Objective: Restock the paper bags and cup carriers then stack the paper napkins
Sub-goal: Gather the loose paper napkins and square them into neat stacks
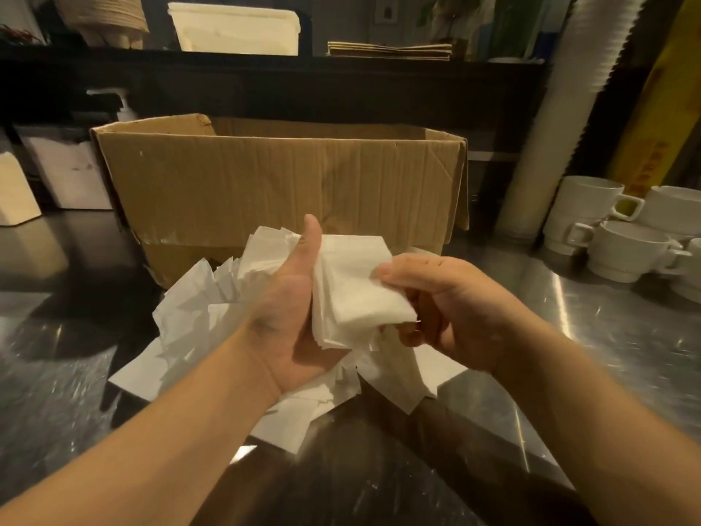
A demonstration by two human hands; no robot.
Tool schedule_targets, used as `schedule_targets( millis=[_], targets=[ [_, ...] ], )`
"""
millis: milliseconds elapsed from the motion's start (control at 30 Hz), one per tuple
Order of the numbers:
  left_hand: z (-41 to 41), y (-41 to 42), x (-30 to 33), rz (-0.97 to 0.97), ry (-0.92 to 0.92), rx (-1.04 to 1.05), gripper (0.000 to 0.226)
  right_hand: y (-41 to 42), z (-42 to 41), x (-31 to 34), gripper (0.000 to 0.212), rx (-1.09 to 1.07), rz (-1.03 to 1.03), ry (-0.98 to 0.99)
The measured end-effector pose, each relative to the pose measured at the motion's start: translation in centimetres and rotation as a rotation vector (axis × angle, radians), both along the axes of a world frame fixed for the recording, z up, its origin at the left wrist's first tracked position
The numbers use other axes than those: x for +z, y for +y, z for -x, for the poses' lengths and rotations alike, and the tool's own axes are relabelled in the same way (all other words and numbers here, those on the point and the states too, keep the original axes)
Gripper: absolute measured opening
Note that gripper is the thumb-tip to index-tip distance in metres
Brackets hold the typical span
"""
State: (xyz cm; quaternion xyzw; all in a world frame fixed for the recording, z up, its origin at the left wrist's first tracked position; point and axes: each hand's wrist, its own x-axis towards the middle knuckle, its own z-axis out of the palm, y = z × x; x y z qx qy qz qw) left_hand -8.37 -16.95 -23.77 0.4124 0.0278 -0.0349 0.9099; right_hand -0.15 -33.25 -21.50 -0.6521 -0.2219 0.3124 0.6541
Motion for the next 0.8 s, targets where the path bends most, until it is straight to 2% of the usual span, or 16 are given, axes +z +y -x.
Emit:
schedule_targets(
  millis=[67,200,300,400,467,533,633,700,800],
  targets=[
    [0.1,-0.2,0.1,-0.054,-0.002,0.02,0.082,0.5,-0.1,-0.6,0.011,-0.068,0.076,-0.102],
    [0.0,-0.1,0.0,-0.091,0.0,0.026,0.08,1.2,0.7,-0.6,0.014,-0.095,0.188,-0.269],
    [0.0,0.1,-0.1,-0.035,0.031,0.0,0.068,1.0,0.8,-0.2,0.019,-0.185,0.203,-0.335],
    [0.1,0.2,0.1,0.083,0.066,-0.024,0.074,0.1,-0.7,0.0,0.021,-0.377,0.185,-0.408],
    [0.3,0.3,0.4,0.139,0.08,-0.014,0.066,-0.7,-2.0,0.0,0.017,-0.42,0.343,-0.568],
    [0.3,0.4,0.6,0.136,0.096,-0.004,0.059,-1.2,-3.1,-0.1,0.013,-0.361,0.585,-0.697],
    [0.1,0.6,0.6,0.112,0.127,-0.013,0.053,-1.5,-4.0,-0.6,0.032,-0.207,0.798,-0.686],
    [0.0,0.7,0.5,0.102,0.152,-0.017,0.057,-1.4,-4.1,-0.8,0.041,-0.14,0.824,-0.691],
    [-0.1,0.6,0.4,0.123,0.16,-0.003,0.063,-1.5,-3.9,-0.9,0.041,-0.088,0.77,-0.701]
  ],
)
